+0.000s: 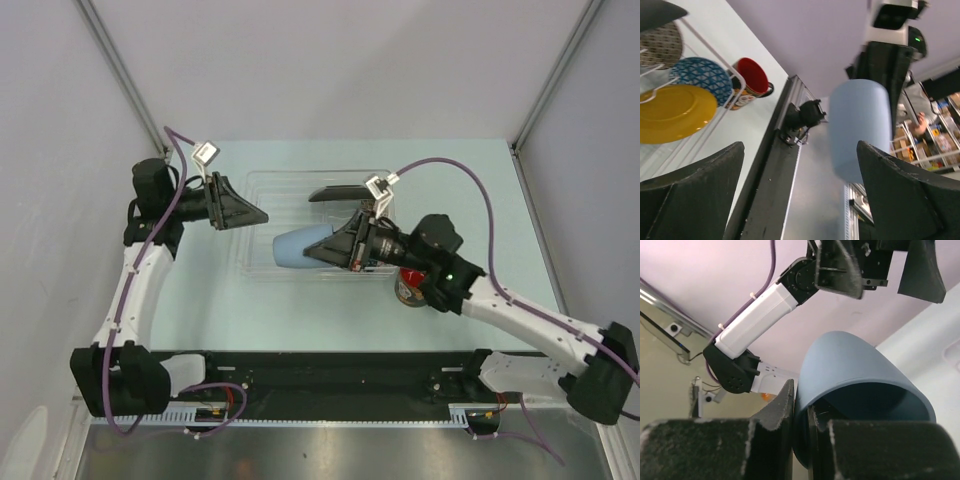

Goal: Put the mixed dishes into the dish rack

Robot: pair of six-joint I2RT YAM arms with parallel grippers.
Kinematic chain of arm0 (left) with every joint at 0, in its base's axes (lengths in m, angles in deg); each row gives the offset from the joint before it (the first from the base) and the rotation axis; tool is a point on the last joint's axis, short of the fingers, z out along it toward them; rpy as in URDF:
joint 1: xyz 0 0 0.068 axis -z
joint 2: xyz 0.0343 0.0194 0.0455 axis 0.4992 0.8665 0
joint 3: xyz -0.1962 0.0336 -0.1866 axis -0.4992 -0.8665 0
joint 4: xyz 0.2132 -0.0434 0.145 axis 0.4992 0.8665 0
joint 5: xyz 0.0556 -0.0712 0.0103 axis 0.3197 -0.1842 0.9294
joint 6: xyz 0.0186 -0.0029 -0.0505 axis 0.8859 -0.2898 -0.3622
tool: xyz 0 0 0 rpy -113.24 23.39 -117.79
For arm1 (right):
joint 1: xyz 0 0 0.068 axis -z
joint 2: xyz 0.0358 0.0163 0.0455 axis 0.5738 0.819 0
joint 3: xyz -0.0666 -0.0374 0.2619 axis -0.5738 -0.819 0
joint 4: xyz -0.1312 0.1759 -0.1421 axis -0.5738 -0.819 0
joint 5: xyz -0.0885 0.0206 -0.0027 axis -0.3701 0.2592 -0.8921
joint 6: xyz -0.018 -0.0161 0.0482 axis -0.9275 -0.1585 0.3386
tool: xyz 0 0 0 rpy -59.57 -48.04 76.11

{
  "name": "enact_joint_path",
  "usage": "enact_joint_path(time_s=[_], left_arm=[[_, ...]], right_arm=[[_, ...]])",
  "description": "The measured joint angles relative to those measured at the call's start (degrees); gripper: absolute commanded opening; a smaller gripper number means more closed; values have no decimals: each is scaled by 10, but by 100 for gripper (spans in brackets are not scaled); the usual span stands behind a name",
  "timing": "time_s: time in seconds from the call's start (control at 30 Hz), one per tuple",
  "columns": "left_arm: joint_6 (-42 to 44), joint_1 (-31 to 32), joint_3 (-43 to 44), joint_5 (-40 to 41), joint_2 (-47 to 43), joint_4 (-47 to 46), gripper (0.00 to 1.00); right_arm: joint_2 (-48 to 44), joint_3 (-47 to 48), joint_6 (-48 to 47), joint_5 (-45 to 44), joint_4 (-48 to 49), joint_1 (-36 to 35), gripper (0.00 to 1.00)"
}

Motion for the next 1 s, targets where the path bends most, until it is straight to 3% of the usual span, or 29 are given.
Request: enact_joint_path(time_s=[0.23,0.67,1.0], left_arm=[[-51,24,0,-36,-24,-41,100],[-67,64,0,-40,-51,-42,100],[-71,72,-2,-34,-65,-59,100]], right_arm=[[81,-3,66,42,118,4,0],[189,-3,131,66,285,26,0],[221,-3,179,72,390,34,0]])
